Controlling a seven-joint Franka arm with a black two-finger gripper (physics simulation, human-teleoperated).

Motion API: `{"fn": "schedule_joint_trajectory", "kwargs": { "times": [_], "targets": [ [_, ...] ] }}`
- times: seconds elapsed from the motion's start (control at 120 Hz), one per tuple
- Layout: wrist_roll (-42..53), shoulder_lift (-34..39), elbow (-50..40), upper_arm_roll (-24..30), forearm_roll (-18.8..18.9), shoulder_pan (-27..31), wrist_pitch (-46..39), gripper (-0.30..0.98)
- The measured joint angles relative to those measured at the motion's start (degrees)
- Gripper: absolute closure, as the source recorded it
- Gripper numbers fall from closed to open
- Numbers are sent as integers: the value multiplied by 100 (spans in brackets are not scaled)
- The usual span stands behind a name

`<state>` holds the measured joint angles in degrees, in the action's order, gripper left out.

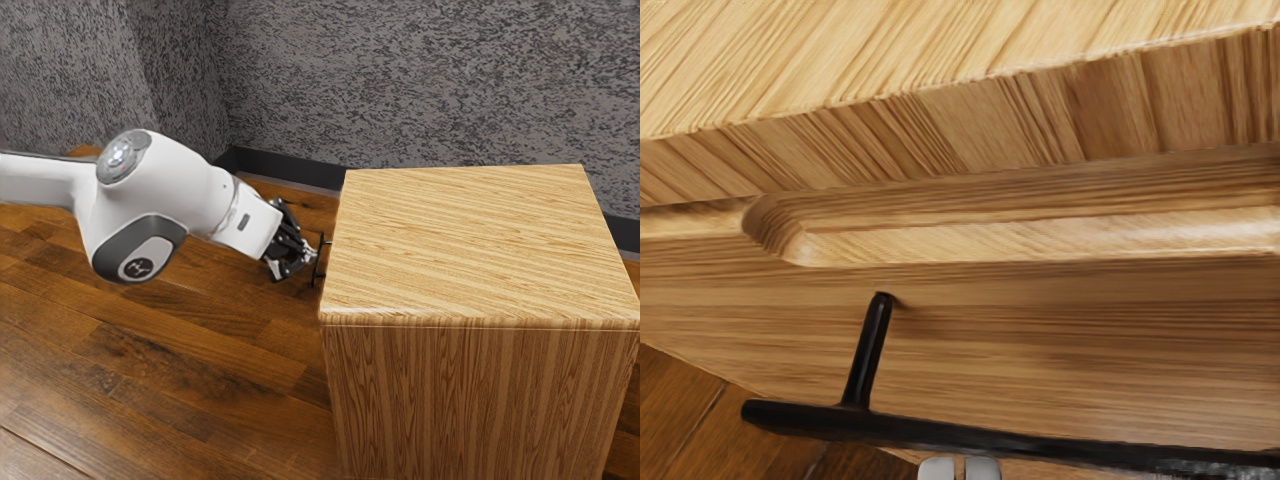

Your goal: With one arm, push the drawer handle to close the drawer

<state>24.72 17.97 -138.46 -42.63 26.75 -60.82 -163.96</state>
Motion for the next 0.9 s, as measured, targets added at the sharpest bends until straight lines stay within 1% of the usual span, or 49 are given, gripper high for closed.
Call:
{"fn": "schedule_joint_trajectory", "kwargs": {
  "times": [0.142,0.217,0.35,0.517,0.675,0.858,0.875,0.9],
  "targets": [
    [-101,8,-41,4,3,49,22,79],
    [-142,158,-11,127,7,267,294,79],
    [-189,311,427,180,33,376,1083,79],
    [-227,317,1369,181,-14,314,2454,79],
    [-254,258,2189,184,-312,103,3854,79],
    [-277,43,2894,175,-880,71,5396,79],
    [-279,31,2942,174,-918,74,5528,78],
    [-281,9,2999,171,-962,79,5709,72]
  ]
}}
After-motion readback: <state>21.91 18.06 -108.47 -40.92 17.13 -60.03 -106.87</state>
